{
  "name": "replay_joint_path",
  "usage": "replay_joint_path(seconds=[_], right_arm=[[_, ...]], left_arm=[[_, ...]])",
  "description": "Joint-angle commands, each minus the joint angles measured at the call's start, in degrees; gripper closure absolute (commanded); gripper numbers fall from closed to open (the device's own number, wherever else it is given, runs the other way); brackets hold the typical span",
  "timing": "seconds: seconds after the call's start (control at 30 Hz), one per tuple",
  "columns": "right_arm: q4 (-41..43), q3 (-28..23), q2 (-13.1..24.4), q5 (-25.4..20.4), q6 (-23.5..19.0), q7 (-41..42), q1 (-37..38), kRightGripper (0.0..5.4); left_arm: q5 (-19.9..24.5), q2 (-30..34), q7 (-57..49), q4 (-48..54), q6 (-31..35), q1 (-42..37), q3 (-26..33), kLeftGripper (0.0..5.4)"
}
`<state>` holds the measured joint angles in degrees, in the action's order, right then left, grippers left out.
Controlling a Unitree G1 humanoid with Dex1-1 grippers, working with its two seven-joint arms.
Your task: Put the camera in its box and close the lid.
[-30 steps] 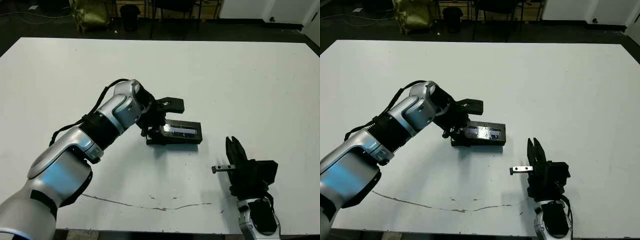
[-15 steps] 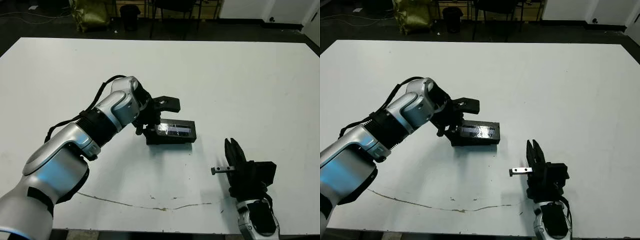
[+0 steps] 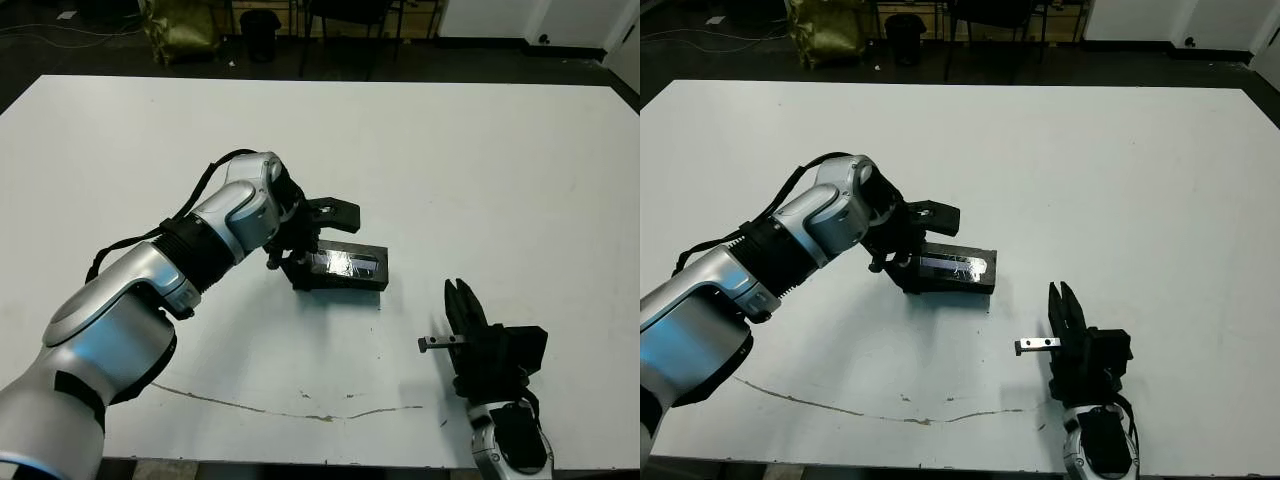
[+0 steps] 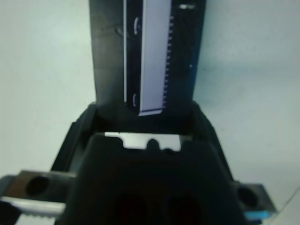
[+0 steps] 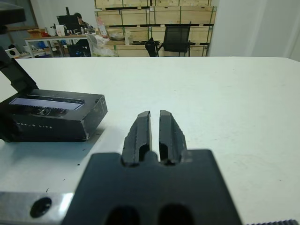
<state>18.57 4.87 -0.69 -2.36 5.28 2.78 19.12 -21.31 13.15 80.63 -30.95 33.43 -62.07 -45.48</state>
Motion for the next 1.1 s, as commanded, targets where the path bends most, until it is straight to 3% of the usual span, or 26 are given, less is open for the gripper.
replay_joint_path(seconds=[0.03,0.13,0.3,0.67,0.8,0.9,1.03,1.1], right_arm=[[-1.48,-0.29,-0.06,-0.32,0.88,0.08,0.87,5.4],[-1.53,-0.11,-0.3,-0.6,1.08,0.12,0.94,5.4],[-2.77,-0.16,-0.36,-1.91,3.0,1.18,0.82,5.4],[-4.5,-0.33,-0.12,-1.63,4.93,1.38,0.4,5.4],[-3.1,0.04,-0.39,-1.64,3.32,0.96,0.91,5.4],[-3.36,-0.06,-0.43,-1.86,3.56,1.0,0.92,5.4],[-2.85,0.06,-0.45,-1.38,2.99,0.59,1.15,5.4],[-2.82,0.14,-0.19,-1.21,3.08,0.75,1.17,5.4]], left_arm=[[-1.34,-0.51,-0.38,-1.07,1.68,0.46,-1.05,2.99],[-1.86,-2.23,-0.42,-3.52,6.15,-0.46,-1.74,2.99],[-1.85,-4.23,-1.08,-5.97,7.98,-1.31,-1.69,2.99],[-1.98,-4.4,-1.78,-6.42,6.76,-0.9,-1.19,2.99],[-2.52,-4.06,-2.56,-5.97,6.33,-0.62,-1.39,2.99],[-2.72,-3.26,-2.61,-4.96,5.02,-0.3,-1.6,2.55],[-2.48,-2.89,-1.51,-6.01,3.0,-0.56,-1.85,2.95],[-2.51,-3.19,-1.35,-6.59,4.54,-0.59,-1.72,2.6]])
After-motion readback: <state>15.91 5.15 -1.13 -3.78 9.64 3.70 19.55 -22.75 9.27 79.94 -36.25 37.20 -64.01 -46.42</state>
